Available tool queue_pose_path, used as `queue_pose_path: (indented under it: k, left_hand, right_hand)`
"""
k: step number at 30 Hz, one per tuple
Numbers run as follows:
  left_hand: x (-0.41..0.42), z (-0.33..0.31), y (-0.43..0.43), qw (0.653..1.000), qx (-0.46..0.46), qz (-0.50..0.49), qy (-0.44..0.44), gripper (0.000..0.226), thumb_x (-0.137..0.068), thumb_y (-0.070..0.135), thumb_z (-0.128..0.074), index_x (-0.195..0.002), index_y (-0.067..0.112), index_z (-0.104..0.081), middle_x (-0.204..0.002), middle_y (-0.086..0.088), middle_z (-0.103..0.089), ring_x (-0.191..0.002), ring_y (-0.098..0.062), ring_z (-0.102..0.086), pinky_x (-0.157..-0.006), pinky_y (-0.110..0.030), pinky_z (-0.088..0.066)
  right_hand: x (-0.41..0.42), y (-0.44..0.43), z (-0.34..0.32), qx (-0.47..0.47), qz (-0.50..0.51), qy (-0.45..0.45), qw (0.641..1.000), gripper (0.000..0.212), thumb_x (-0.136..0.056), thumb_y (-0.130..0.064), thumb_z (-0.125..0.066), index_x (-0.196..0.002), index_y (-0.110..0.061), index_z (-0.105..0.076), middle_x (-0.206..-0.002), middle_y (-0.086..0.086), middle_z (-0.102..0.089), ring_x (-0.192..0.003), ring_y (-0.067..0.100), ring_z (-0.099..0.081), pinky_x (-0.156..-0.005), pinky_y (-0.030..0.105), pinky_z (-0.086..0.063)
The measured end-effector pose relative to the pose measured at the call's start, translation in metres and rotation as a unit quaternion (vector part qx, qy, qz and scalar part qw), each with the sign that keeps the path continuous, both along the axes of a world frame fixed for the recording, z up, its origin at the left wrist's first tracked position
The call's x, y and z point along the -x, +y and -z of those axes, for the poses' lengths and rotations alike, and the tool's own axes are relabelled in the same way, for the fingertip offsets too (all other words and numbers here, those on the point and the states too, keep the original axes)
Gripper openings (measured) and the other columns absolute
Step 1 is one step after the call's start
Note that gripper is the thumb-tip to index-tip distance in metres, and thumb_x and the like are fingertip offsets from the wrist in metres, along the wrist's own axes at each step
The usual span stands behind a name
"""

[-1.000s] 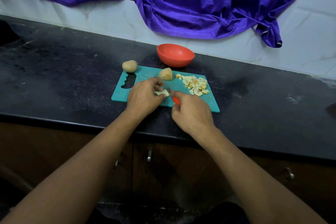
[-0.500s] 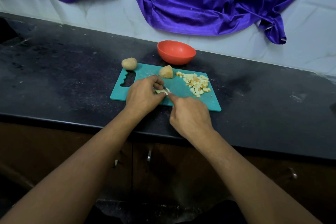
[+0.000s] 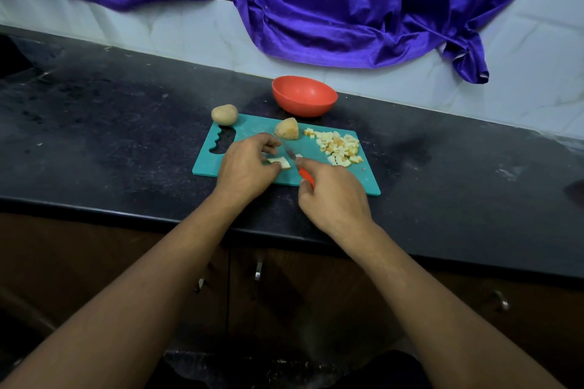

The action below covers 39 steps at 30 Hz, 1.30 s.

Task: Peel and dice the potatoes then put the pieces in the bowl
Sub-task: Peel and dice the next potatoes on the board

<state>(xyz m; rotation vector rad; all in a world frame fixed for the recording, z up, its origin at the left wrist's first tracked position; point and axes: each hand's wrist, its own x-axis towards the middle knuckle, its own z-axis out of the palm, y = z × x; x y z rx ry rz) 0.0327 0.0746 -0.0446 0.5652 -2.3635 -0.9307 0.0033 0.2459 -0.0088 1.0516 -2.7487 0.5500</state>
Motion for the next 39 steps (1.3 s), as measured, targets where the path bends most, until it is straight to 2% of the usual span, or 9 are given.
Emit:
queue_pose_path:
  k: [4, 7, 11, 16, 19, 24, 29, 34, 39]
  left_hand:
    - [0.000, 0.001, 0.001, 1.000, 0.023, -0.001, -0.008, 0.034, -0.082, 0.023, -0.079, -0.114, 0.029, -0.068, -0.096, 0.015, -0.071, -0.102, -0.011, -0.063, -0.091, -0.040, -0.056]
    - [0.000, 0.001, 0.001, 1.000, 0.022, -0.001, -0.005, 0.032, -0.083, 0.024, -0.079, -0.113, 0.027, -0.068, -0.093, 0.015, -0.071, -0.101, -0.012, -0.063, -0.091, -0.040, -0.056]
    - [0.001, 0.003, 0.000, 1.000, 0.024, -0.005, -0.004, 0.032, -0.082, 0.023, -0.078, -0.113, 0.026, -0.068, -0.093, 0.014, -0.070, -0.100, -0.012, -0.064, -0.091, -0.041, -0.057]
    - [0.002, 0.003, -0.001, 1.000, 0.024, -0.008, -0.008, 0.033, -0.081, 0.023, -0.080, -0.112, 0.027, -0.068, -0.091, 0.015, -0.069, -0.098, -0.010, -0.065, -0.090, -0.040, -0.057]
    - [0.000, 0.002, 0.000, 1.000, 0.025, -0.008, -0.003, 0.030, -0.081, 0.023, -0.080, -0.109, 0.027, -0.069, -0.091, 0.015, -0.070, -0.097, -0.010, -0.065, -0.090, -0.040, -0.057]
    - [-0.002, -0.001, 0.002, 1.000, 0.013, -0.010, 0.000, 0.031, -0.082, 0.024, -0.081, -0.110, 0.025, -0.070, -0.092, 0.014, -0.071, -0.093, -0.007, -0.066, -0.090, -0.037, -0.057]
    - [-0.006, -0.003, 0.001, 0.998, -0.026, -0.014, 0.051, 0.029, -0.084, 0.012, -0.072, -0.112, 0.020, -0.073, -0.094, 0.011, -0.072, -0.084, -0.001, -0.067, -0.088, -0.030, -0.058]
    - [-0.008, 0.000, 0.002, 0.997, -0.018, -0.043, 0.061, 0.029, -0.084, 0.006, -0.068, -0.107, 0.023, -0.072, -0.091, 0.013, -0.070, -0.090, -0.009, -0.065, -0.086, -0.038, -0.057]
    - [-0.007, 0.001, 0.001, 0.997, -0.029, -0.052, 0.041, 0.029, -0.082, 0.004, -0.068, -0.102, 0.025, -0.071, -0.084, 0.015, -0.068, -0.090, -0.009, -0.066, -0.085, -0.040, -0.058]
  right_hand:
    - [-0.003, -0.007, -0.002, -0.020, -0.013, 0.009, 1.000, 0.048, -0.102, -0.031, -0.052, -0.150, -0.037, -0.050, -0.109, 0.000, -0.068, -0.100, 0.020, -0.061, -0.076, 0.034, -0.046]
    - [-0.005, -0.010, -0.002, -0.026, -0.019, 0.008, 0.999, 0.048, -0.102, -0.030, -0.052, -0.150, -0.037, -0.049, -0.109, 0.001, -0.068, -0.100, 0.021, -0.062, -0.074, 0.034, -0.044]
    - [-0.006, -0.012, 0.002, -0.045, -0.025, 0.023, 0.998, 0.051, -0.103, -0.030, -0.051, -0.153, -0.035, -0.045, -0.109, 0.002, -0.068, -0.099, 0.022, -0.062, -0.080, 0.038, -0.051]
    - [-0.006, -0.010, 0.003, -0.090, -0.037, 0.028, 0.995, 0.055, -0.104, -0.029, -0.050, -0.157, -0.031, -0.038, -0.100, 0.002, -0.063, -0.091, 0.019, -0.057, -0.072, 0.035, -0.042]
    - [-0.004, -0.006, 0.004, -0.088, -0.028, 0.025, 0.995, 0.054, -0.104, -0.030, -0.049, -0.157, -0.033, -0.038, -0.093, -0.001, -0.054, -0.086, 0.017, -0.052, -0.072, 0.034, -0.043]
    - [0.003, -0.001, 0.000, -0.065, 0.011, -0.002, 0.998, 0.051, -0.103, -0.029, -0.050, -0.154, -0.034, -0.045, -0.109, 0.003, -0.065, -0.099, 0.021, -0.060, -0.082, 0.039, -0.052]
    - [0.003, 0.001, -0.001, 0.004, 0.012, -0.037, 0.999, 0.050, -0.100, -0.029, -0.054, -0.150, -0.037, -0.051, -0.104, -0.001, -0.069, -0.088, 0.019, -0.063, -0.077, 0.040, -0.056]
    - [-0.008, -0.006, -0.001, 0.002, -0.014, -0.021, 1.000, 0.048, -0.101, -0.030, -0.054, -0.149, -0.038, -0.051, -0.108, -0.001, -0.069, -0.098, 0.019, -0.062, -0.081, 0.038, -0.054]
    - [-0.011, -0.013, -0.001, -0.014, -0.025, -0.011, 1.000, 0.049, -0.103, -0.031, -0.053, -0.151, -0.037, -0.048, -0.115, 0.001, -0.067, -0.106, 0.020, -0.060, -0.084, 0.038, -0.052]
